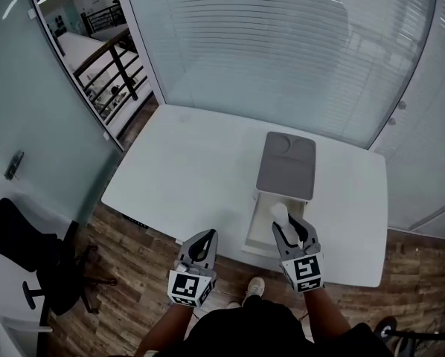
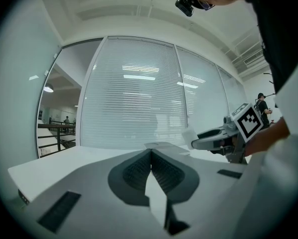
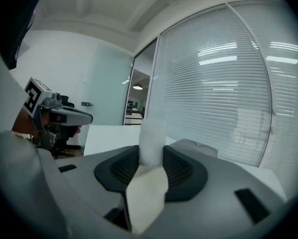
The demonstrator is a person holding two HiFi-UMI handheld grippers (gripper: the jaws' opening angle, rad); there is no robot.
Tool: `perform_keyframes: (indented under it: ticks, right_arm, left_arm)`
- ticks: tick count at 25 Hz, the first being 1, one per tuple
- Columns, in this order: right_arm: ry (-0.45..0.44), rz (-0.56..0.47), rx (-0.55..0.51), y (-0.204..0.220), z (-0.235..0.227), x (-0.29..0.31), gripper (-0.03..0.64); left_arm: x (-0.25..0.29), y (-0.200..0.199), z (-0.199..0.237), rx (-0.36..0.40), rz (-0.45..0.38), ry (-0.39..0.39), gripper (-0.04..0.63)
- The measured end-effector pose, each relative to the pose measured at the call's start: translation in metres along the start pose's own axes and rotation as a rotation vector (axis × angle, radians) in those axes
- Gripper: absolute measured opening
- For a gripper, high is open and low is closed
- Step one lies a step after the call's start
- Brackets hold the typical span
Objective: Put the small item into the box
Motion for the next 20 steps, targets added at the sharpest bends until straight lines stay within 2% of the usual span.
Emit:
perform_keyframes:
  ticks: [4,7,10,12,15,20]
  right_arm:
    - [-0.018,0.019,-0.036,0.005,-0.004,0.013,0.155]
    - [-0.046,0.041,-0.083,0.012,-0.003,0.024,0.155]
    - [-0.082,0.105,-0.144,0.021,-0.002,0.032,0.155]
    - [-0.118,0.164,-0.141,0.025,0.000,0.039,0.156]
    - [-0.132,0.241,-0.153,0.031,-0.001,0.049,0.156]
    - [-0.107,0.350,-0.234,0.042,-0.003,0.064,0.155]
  left_arm:
    - [0.020,0.006,0.009,-0.017,0.041,0.012,0.013]
    - [0.036,0.007,0.017,0.019,0.044,0.018,0.014]
    - [0.044,0.002,0.034,0.031,0.040,0.005,0.014]
    - [0.050,-0.001,0.048,0.035,0.041,0.010,0.013]
    - [0.064,-0.001,0.060,0.029,0.046,0.048,0.012]
    - [0.089,-0.002,0.064,0.037,0.049,0.153,0.013]
Point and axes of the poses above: the fingertips, and each gripper's own axes: x forward along the fingers, z to its left, y out of its underside, the point moved 7 cm from there along -x, backward along the fingers, and after that the axes turned 15 degrees about y, right-handed, at the moved point
